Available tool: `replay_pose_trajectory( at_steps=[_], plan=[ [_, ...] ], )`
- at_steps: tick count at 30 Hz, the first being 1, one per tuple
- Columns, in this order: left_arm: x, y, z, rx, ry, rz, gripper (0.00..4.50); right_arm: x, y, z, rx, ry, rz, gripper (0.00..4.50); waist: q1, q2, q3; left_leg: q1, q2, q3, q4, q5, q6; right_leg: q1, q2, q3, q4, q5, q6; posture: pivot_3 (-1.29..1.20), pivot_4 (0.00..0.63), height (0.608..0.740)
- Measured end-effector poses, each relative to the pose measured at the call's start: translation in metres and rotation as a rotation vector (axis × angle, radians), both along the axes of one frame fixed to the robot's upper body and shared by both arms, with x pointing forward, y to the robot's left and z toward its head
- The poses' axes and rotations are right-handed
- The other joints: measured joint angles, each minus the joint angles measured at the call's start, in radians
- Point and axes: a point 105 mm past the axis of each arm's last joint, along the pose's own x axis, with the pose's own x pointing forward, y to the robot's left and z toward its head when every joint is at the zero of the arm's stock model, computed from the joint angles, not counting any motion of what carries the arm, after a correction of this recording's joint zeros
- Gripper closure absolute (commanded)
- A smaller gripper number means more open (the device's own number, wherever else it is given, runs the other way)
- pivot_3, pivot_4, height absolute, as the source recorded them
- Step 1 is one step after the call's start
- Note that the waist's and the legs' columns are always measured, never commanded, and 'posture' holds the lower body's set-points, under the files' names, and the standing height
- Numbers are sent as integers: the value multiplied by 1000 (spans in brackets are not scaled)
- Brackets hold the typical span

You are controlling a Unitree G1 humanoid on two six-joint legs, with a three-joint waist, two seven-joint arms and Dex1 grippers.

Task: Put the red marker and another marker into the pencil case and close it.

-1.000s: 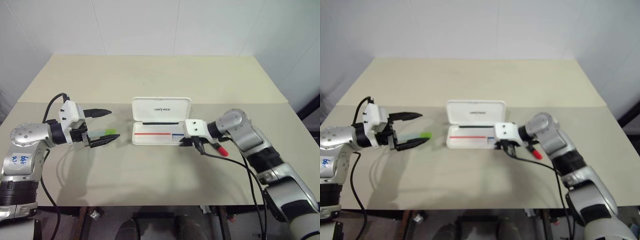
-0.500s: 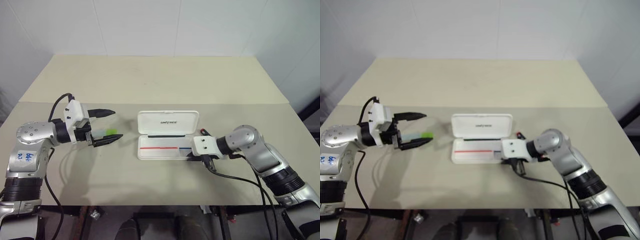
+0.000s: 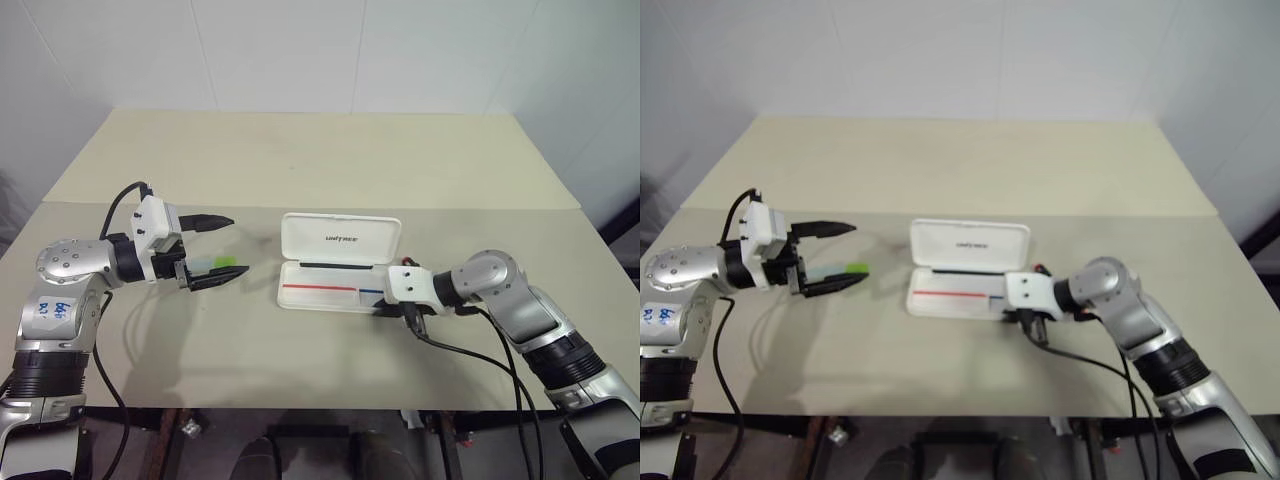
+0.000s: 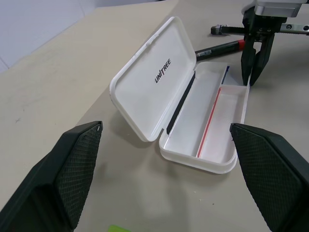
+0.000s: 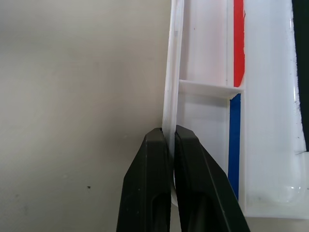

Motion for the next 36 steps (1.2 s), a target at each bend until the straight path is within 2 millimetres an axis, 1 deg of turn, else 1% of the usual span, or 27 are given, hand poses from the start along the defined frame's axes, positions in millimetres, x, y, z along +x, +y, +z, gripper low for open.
replay_pose_trajectory(
  at_steps=[6, 9, 12, 15, 16, 17, 22, 26, 29, 31, 35, 36],
  plan=[
    [0, 0, 0, -1, 1, 0, 0, -8, 6, 4, 22, 34, 42, 4444, 2, 0, 0, 0, 0, 0, 0, 0, 0, 0, 0, 0, 0, 0, 0, 0, 150, 740],
    [0, 0, 0, -1, 1, 1, 0, -10, 2, 0, 12, 50, 35, 4444, 3, 0, 0, 0, 0, 0, 0, 0, 0, 0, 0, 0, 0, 0, 0, 0, 150, 740],
    [0, 0, 0, -1, 0, 0, 0, -11, 0, -2, 10, 54, 32, 3683, 3, 0, 0, 0, 0, 0, 0, 0, 0, 0, 0, 0, 0, 0, 0, 0, 150, 740],
    [0, -1, 0, -6, -2, -3, 0, -10, -1, -3, 10, 50, 29, 2617, 2, 0, 0, 0, 0, 0, 0, 0, 0, 0, 0, 0, 0, 0, 0, 0, 150, 740],
    [1, -2, 0, -8, -3, -5, 0, -9, -1, -3, 11, 42, 30, 2199, 2, 0, 0, 0, 0, 0, 0, 0, 0, 0, 0, 0, 0, 0, 0, 0, 150, 740],
    [1, -2, 1, -10, -4, -6, 0, -9, -1, -3, 12, 37, 29, 2009, 2, 0, 0, 0, 0, 0, 0, 0, 0, 0, 0, 0, 0, 0, 0, 0, 150, 740],
    [1, -4, 0, -16, -3, -10, 0, -8, 0, -2, 17, 23, 39, 2009, 3, 0, 0, 0, 0, 0, 0, 0, 0, 0, 0, 0, 0, 0, 0, 0, 150, 740],
    [1, -4, 0, -16, -4, -11, 0, -16, 5, 1, 39, 56, 87, 2009, 2, 0, 0, 0, 0, 0, 0, 0, 0, 0, 0, 0, 0, 0, 0, 0, 150, 740],
    [1, -4, 0, -17, -5, -11, 0, -27, 9, 13, 84, 91, 150, 2009, 3, 0, 0, 0, 0, 0, 0, 0, 0, 0, 0, 0, 0, 0, 0, 0, 150, 740],
    [1, -4, 0, -17, -5, -11, 0, -31, 9, 21, 113, 99, 162, 2009, 3, 0, 0, 0, 0, 0, 0, 0, 0, 0, 0, 0, 0, 0, 0, 0, 150, 740],
    [1, -5, 0, -22, -4, -13, 0, -25, 6, 30, 137, 96, 120, 2009, 2, 0, 0, 0, 0, 0, 1, 0, 0, 0, 0, 0, 0, 0, 0, 0, 150, 740],
    [1, -5, 0, -24, -4, -14, 0, -21, 5, 35, 139, 71, 100, 1833, 2, 0, 0, 0, 0, 0, 1, 0, 0, 0, 0, 0, 0, 0, 0, 0, 150, 740]
  ],
)
